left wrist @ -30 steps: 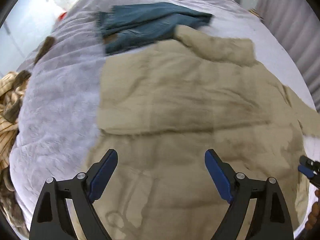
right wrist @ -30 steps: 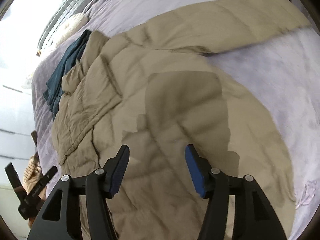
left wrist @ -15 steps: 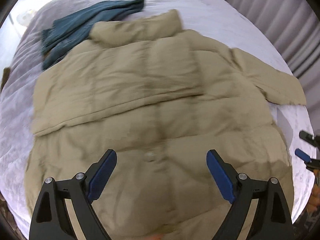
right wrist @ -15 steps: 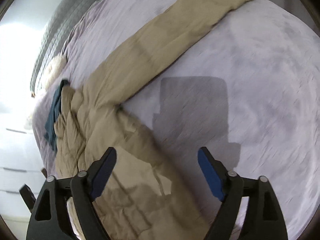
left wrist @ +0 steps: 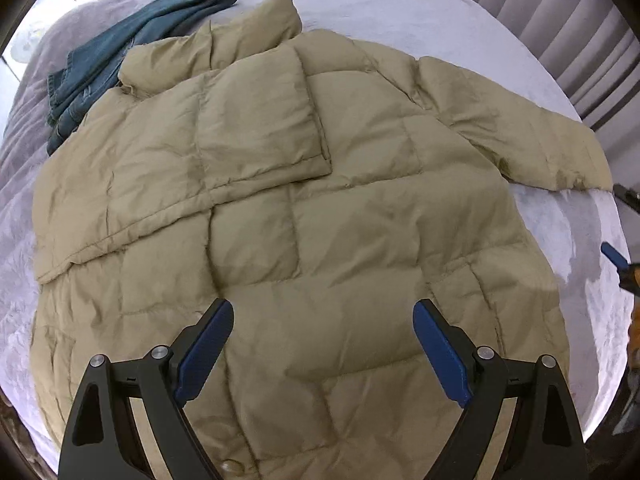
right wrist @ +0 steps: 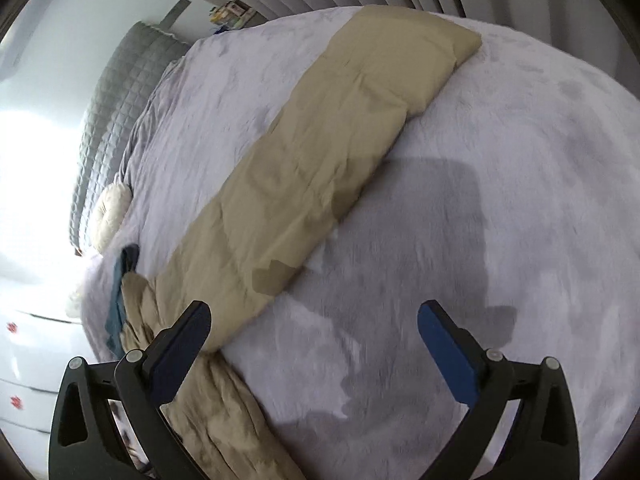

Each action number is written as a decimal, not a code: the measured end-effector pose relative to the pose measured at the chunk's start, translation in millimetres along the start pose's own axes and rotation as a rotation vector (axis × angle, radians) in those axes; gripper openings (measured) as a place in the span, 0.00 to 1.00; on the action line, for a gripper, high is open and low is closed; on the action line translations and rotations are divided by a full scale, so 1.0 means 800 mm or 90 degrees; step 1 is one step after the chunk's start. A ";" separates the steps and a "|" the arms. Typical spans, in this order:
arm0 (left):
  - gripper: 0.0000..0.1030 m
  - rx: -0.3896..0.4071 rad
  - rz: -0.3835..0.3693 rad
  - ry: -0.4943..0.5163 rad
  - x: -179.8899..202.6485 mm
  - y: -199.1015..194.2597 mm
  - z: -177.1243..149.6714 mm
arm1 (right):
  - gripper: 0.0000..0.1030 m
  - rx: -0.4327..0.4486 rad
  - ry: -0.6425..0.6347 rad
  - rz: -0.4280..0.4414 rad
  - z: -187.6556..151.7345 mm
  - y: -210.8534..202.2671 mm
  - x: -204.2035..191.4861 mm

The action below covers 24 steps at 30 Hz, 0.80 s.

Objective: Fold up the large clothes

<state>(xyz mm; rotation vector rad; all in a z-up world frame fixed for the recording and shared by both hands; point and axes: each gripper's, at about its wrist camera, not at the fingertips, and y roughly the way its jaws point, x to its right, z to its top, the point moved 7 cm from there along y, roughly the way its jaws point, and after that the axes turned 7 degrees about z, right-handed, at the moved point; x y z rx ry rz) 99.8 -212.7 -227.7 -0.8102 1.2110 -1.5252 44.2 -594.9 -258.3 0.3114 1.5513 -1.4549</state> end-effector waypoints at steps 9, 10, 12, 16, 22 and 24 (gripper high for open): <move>0.89 0.006 0.006 -0.014 0.015 0.002 0.014 | 1.00 0.020 0.096 0.091 0.083 0.049 0.023; 0.89 0.008 0.008 -0.015 0.018 0.002 0.018 | 1.00 0.024 0.112 0.106 0.091 0.056 0.024; 0.89 0.012 0.010 -0.017 0.018 0.001 0.022 | 1.00 0.027 0.138 0.129 0.104 0.067 0.026; 0.89 0.013 0.001 -0.027 0.016 0.001 0.030 | 0.97 0.037 0.193 0.166 0.121 0.086 0.029; 0.89 0.024 0.020 -0.015 0.006 0.000 0.040 | 0.27 -0.001 0.324 0.204 0.118 0.112 0.051; 0.89 0.025 0.024 -0.022 0.000 -0.001 0.041 | 0.13 0.004 0.339 0.224 0.115 0.113 0.051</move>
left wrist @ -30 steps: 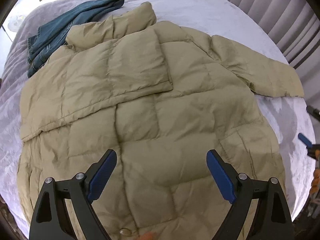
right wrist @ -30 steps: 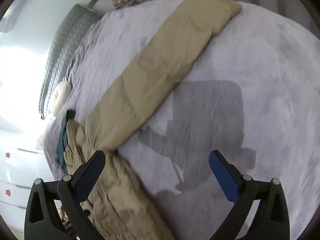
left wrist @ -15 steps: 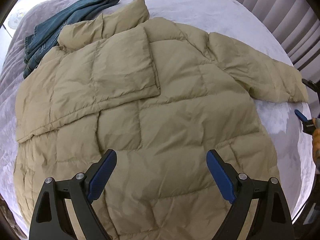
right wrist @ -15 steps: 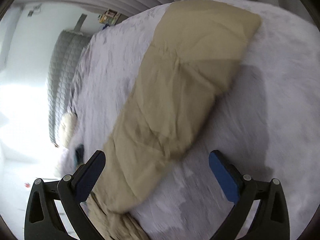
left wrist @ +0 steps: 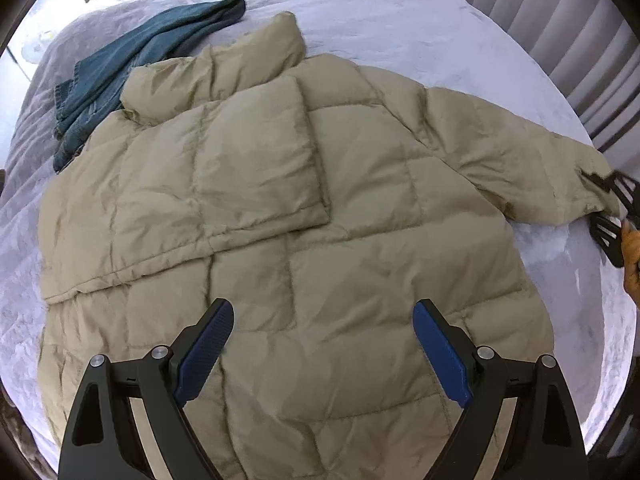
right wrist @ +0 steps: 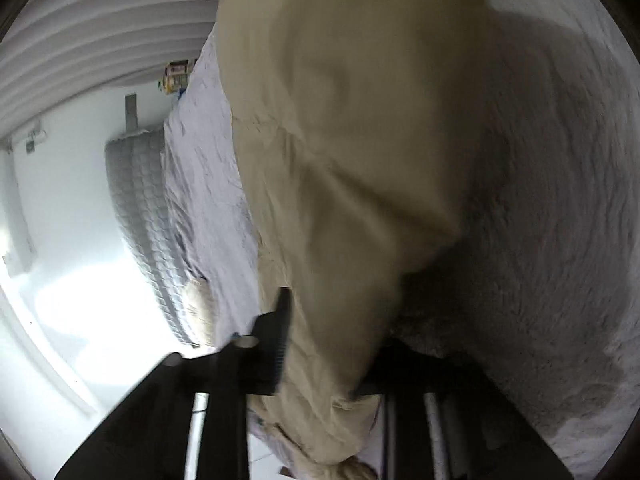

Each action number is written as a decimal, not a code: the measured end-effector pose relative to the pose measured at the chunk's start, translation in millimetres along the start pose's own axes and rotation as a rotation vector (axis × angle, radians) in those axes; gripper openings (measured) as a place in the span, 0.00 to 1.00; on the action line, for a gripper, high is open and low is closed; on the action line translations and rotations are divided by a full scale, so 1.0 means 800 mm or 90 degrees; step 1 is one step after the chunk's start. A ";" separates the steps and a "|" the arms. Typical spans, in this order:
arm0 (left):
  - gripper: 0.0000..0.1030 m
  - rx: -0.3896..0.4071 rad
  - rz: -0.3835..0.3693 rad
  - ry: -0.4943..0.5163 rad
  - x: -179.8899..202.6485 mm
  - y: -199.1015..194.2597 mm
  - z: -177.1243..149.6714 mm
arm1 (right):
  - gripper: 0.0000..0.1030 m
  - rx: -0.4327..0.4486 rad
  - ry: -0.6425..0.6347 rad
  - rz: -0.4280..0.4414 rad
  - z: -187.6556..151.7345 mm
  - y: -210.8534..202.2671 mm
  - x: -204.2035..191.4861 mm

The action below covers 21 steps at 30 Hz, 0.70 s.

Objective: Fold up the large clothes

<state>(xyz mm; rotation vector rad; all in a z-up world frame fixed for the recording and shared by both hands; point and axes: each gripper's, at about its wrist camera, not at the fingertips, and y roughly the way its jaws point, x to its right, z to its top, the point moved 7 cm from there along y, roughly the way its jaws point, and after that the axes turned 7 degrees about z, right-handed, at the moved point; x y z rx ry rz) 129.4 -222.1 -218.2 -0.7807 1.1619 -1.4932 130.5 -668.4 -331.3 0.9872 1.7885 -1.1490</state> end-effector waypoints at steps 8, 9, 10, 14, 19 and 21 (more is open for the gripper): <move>0.89 -0.009 -0.020 -0.037 -0.049 0.011 -0.004 | 0.09 -0.035 -0.207 0.005 -0.058 0.009 -0.099; 0.89 0.000 -0.012 -0.044 -0.059 0.010 -0.003 | 0.09 -0.043 -0.238 0.004 -0.070 0.012 -0.113; 0.89 0.009 -0.005 -0.054 -0.072 0.008 -0.002 | 0.09 -0.051 -0.269 0.003 -0.084 0.017 -0.129; 0.89 0.041 0.000 -0.100 -0.117 -0.003 0.006 | 0.10 -0.100 -0.414 0.009 -0.172 0.050 -0.200; 0.89 0.095 0.037 -0.132 -0.185 -0.025 0.016 | 0.10 -0.174 -0.579 0.022 -0.307 0.106 -0.256; 0.89 0.105 0.043 -0.150 -0.212 -0.030 0.017 | 0.10 -0.216 -0.661 0.016 -0.380 0.135 -0.266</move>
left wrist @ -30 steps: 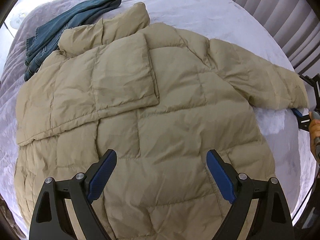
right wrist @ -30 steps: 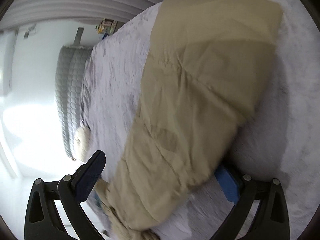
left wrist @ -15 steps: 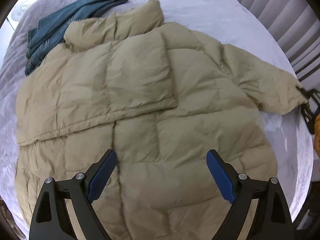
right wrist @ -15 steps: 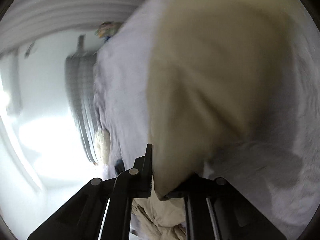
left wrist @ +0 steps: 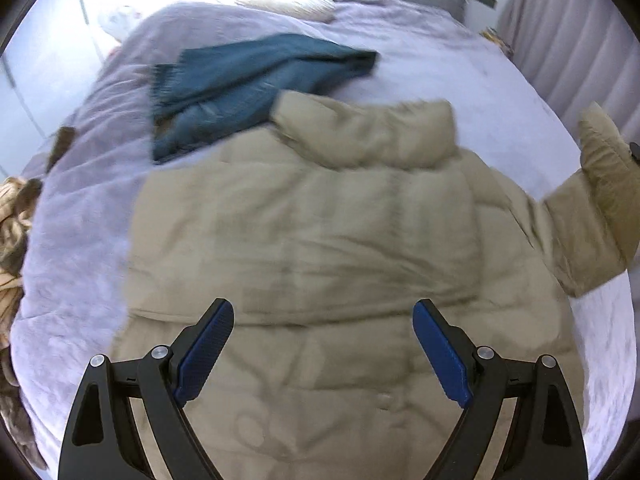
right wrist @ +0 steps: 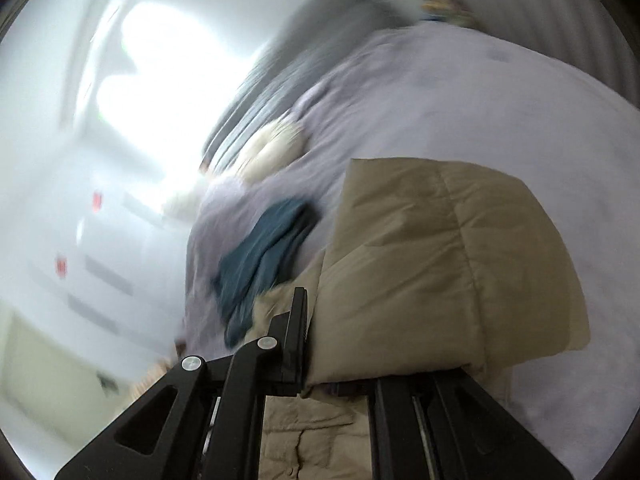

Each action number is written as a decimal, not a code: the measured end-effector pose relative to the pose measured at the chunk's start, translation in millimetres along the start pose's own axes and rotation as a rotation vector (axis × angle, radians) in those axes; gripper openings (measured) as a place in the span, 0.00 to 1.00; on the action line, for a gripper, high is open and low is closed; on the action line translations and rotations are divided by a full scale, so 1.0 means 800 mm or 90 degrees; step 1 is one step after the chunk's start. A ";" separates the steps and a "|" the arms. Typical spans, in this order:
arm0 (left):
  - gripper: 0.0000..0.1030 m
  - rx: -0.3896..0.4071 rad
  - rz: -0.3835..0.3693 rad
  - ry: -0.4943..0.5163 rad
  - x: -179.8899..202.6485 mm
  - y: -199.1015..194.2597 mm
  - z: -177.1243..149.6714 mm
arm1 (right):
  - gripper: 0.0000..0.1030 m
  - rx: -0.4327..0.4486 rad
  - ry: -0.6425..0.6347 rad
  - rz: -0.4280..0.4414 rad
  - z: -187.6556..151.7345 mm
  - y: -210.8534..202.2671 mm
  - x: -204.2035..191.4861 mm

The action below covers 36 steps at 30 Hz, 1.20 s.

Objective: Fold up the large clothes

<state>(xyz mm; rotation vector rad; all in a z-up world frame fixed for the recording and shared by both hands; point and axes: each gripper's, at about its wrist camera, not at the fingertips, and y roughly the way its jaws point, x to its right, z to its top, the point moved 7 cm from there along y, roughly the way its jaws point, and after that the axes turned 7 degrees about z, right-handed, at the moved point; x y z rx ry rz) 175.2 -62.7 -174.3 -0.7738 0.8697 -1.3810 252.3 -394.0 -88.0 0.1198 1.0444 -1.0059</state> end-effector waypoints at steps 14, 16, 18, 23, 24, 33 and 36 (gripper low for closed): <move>0.89 -0.018 0.010 -0.065 -0.107 0.037 -0.025 | 0.14 -0.263 -0.031 -0.116 -0.223 0.218 -0.024; 0.89 -0.022 0.000 -0.068 -0.106 0.041 -0.025 | 0.23 -0.274 0.014 -0.124 -0.235 0.221 -0.005; 0.89 -0.026 -0.008 -0.070 -0.103 0.044 -0.025 | 0.51 -0.273 0.054 -0.114 -0.238 0.215 0.003; 0.89 -0.029 -0.045 -0.076 -0.098 0.046 -0.020 | 0.78 -0.229 0.090 -0.093 -0.217 0.170 -0.012; 0.89 -0.029 -0.053 -0.077 -0.097 0.046 -0.018 | 0.78 -0.212 0.094 -0.099 -0.211 0.159 -0.011; 0.89 -0.031 -0.146 -0.124 -0.106 0.051 0.009 | 0.19 -0.094 0.185 -0.115 -0.142 0.119 0.028; 0.89 -0.022 -0.181 -0.151 -0.119 0.047 0.022 | 0.17 -0.118 0.099 -0.084 -0.140 0.147 -0.018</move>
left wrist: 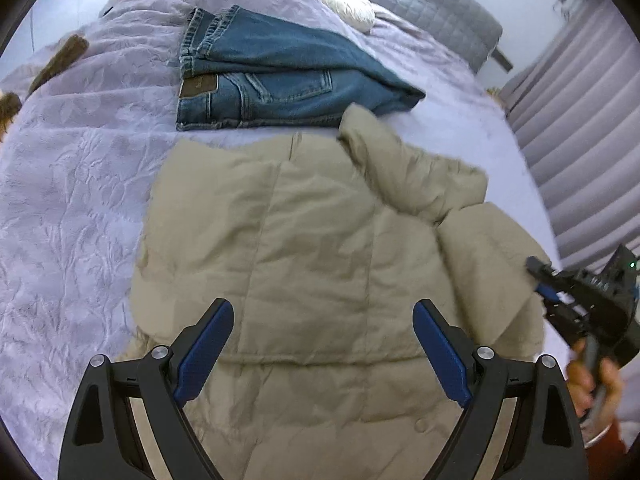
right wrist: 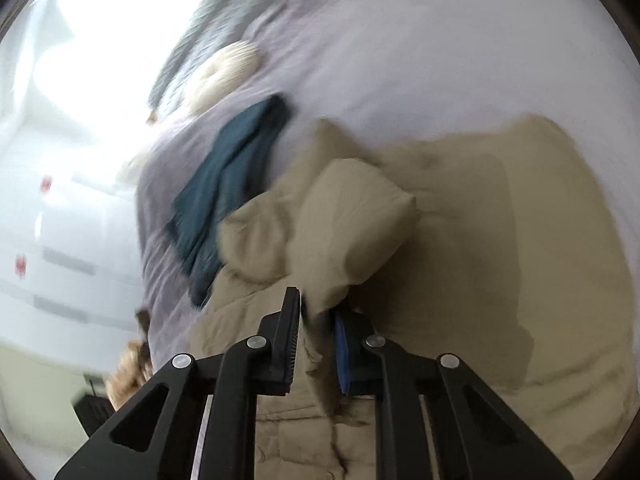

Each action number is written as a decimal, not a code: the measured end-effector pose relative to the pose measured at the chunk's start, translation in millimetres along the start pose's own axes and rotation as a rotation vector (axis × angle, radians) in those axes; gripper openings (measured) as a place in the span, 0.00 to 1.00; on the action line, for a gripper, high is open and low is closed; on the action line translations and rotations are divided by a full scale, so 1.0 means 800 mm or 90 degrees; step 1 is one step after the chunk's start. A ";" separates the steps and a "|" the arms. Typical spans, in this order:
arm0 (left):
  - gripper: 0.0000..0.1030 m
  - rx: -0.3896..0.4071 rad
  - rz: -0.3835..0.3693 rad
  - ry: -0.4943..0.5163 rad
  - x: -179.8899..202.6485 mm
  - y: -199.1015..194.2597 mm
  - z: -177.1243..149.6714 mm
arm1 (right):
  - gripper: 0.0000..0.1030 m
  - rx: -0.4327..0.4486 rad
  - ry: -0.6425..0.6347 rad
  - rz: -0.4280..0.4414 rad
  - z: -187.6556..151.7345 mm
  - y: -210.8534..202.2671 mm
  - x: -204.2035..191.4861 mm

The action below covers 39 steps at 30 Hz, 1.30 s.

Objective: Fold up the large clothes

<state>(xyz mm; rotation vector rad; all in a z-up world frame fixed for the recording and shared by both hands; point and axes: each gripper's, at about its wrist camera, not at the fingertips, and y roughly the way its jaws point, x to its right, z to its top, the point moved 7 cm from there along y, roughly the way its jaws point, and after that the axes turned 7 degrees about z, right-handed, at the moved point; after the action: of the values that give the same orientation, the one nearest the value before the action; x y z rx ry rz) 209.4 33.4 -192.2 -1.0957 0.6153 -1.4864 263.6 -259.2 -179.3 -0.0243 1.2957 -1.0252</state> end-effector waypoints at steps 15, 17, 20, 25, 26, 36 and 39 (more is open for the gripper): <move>0.89 -0.067 -0.104 -0.024 0.013 0.032 -0.002 | 0.80 -0.171 -0.133 -0.071 -0.113 0.029 -0.019; 0.89 -0.086 -0.119 -0.028 0.025 0.049 -0.005 | 0.80 -0.154 -0.059 -0.080 -0.109 -0.005 0.021; 0.89 -0.105 -0.126 -0.026 0.043 0.073 -0.008 | 0.80 -0.112 0.070 -0.071 -0.099 -0.051 0.082; 0.77 -0.110 -0.128 -0.007 0.077 0.095 -0.005 | 0.79 -0.015 0.208 -0.040 -0.068 -0.096 0.148; 0.54 -0.111 -0.127 -0.001 0.083 0.096 -0.005 | 0.77 0.005 0.228 -0.033 -0.061 -0.099 0.157; 0.11 -0.098 -0.064 0.027 0.048 0.084 -0.025 | 0.12 -0.029 0.177 -0.062 -0.046 -0.039 0.150; 0.11 -0.116 -0.044 0.025 0.035 0.094 -0.032 | 0.12 -0.028 0.191 -0.069 -0.055 -0.027 0.159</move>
<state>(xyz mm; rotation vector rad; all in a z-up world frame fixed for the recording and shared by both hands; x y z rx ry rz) 223.5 -15.3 -259.3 -1.2414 0.7584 -1.5369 205.5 -329.7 -280.7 0.0271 1.6041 -1.1232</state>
